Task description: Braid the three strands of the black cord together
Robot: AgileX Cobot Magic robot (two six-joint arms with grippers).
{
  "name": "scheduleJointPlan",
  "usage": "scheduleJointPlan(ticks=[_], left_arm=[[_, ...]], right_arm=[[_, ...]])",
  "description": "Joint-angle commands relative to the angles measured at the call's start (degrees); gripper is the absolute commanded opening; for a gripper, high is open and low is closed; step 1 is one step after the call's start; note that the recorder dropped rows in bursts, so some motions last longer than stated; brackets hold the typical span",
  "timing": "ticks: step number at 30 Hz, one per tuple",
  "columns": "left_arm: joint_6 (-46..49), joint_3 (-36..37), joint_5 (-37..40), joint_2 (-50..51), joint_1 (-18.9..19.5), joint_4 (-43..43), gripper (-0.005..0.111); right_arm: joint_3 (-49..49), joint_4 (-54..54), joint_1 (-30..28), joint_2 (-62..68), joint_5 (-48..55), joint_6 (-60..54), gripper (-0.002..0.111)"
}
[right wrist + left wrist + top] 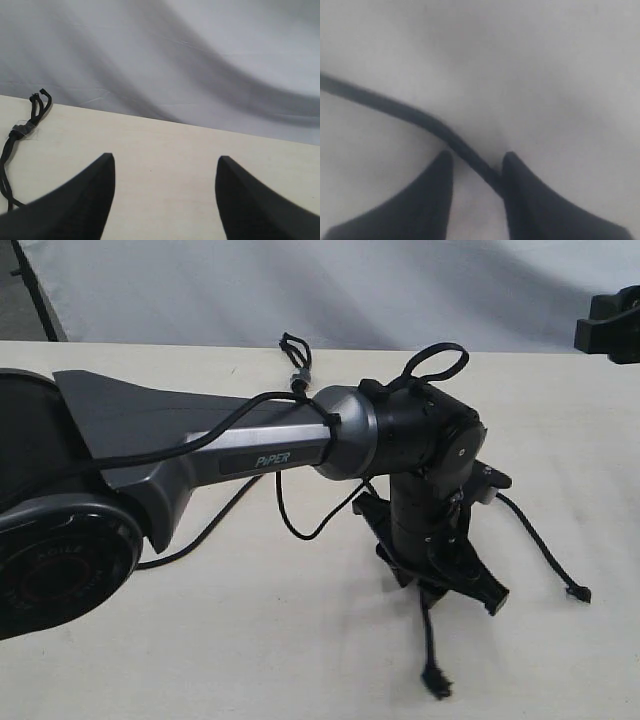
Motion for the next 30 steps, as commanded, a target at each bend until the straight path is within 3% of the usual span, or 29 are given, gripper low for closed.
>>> scheduleJointPlan(ticks=[1,10,15,19,23,30], left_arm=[[-2.1,0.6,10.4,0.7,-0.5,8.2,0.002],[-4.9,1.0,10.4,-5.4,-0.5,16.4,0.0],[-5.9,9.3,10.4,-11.5,0.1,22.3,0.0],[-10.1,17.6,10.4,-17.1,2.5,32.0,0.0],[-17.0,26.3,6.3,-22.8,7.7,40.7,0.0],[-17.1,39.0,-9.8,-26.0,21.0,42.4,0.0]], right_arm=[[0.3,0.0,-0.3,-0.3,-0.4,-0.5,0.056],[0.3,0.0,-0.3,-0.3,-0.8,-0.5,0.056],[0.3,0.0,-0.3,-0.3,-1.3,-0.5,0.056],[0.3,0.0,-0.3,-0.3,-1.3,-0.3,0.056],[0.3,0.0,-0.3,-0.3,-1.3,-0.2,0.056],[0.3,0.0,-0.3,-0.3,-1.3,0.8,0.056]])
